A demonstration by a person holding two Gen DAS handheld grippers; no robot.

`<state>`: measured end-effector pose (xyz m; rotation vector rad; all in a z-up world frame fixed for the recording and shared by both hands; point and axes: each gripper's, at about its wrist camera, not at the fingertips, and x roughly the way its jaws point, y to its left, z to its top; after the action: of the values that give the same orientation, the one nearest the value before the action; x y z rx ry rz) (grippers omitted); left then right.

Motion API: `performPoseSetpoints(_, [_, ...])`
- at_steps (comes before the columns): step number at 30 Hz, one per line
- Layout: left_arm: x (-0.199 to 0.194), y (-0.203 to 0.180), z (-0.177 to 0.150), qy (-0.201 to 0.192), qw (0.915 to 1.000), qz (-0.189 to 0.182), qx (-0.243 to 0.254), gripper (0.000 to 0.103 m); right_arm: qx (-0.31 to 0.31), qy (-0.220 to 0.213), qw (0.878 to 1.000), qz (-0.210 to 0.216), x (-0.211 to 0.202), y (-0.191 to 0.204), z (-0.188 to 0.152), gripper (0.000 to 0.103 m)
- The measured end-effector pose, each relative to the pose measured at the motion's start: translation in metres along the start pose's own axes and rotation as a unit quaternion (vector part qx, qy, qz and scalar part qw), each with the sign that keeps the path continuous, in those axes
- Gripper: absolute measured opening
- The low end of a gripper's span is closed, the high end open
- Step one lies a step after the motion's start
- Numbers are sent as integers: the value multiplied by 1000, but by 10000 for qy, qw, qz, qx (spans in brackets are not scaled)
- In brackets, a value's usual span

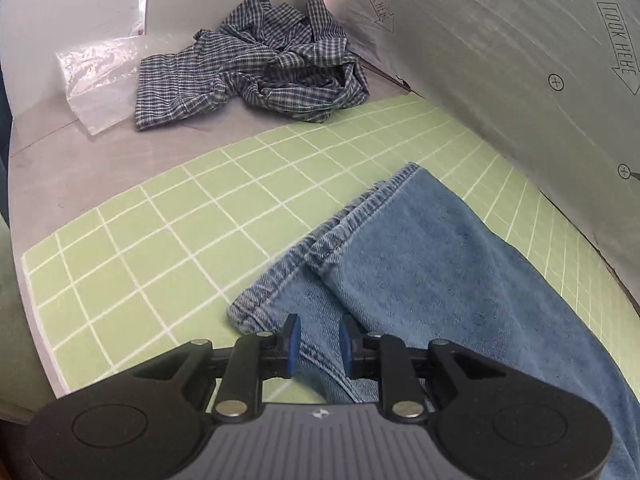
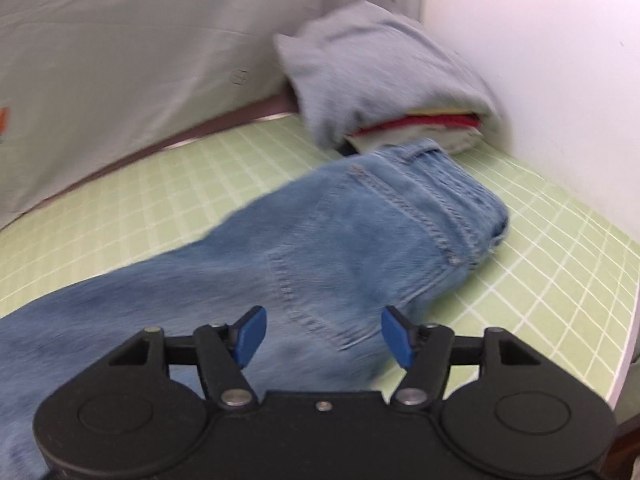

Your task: Fold clothes

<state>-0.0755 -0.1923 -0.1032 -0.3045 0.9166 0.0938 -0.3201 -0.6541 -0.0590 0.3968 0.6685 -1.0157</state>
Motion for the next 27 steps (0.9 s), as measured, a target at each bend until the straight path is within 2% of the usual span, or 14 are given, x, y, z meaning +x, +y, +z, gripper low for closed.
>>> performPoseSetpoints(2, [9,1,7,54,10000,-7,50,28,-180,-76,9996,178,-15,22,-9,76])
performPoseSetpoints(6, [26,5,19,194,9997,-115,57,43,-492,-42,9978,444,-33,60,-31,79])
performPoseSetpoints(10, [40,4,26,315,9991,-216,181,45,-634,214,9964,522,-41,83,-58,83])
performPoseSetpoints(14, [46,-3,28,347,9975,-397,466,63,-891,387,9949,262,-43,98,-82,85])
performPoseSetpoints(19, [50,-14,26,343,9943,-382,936,64,-1175,547,9914,-190,-39,111,-97,88])
performPoseSetpoints(22, [50,-17,28,301,9927,-378,1104,60,-1492,517,9862,-504,-32,120,-101,89])
performPoseSetpoints(24, [48,-16,30,242,9924,-373,1151,44,-1696,376,9818,-767,-29,125,-100,90])
performPoseSetpoints(26, [46,-16,32,183,9919,-368,1198,34,-1929,157,9759,-1009,-25,127,-95,90])
performPoseSetpoints(27, [45,-15,33,153,9917,-366,1221,23,-1998,20,9737,-1094,-26,128,-93,90])
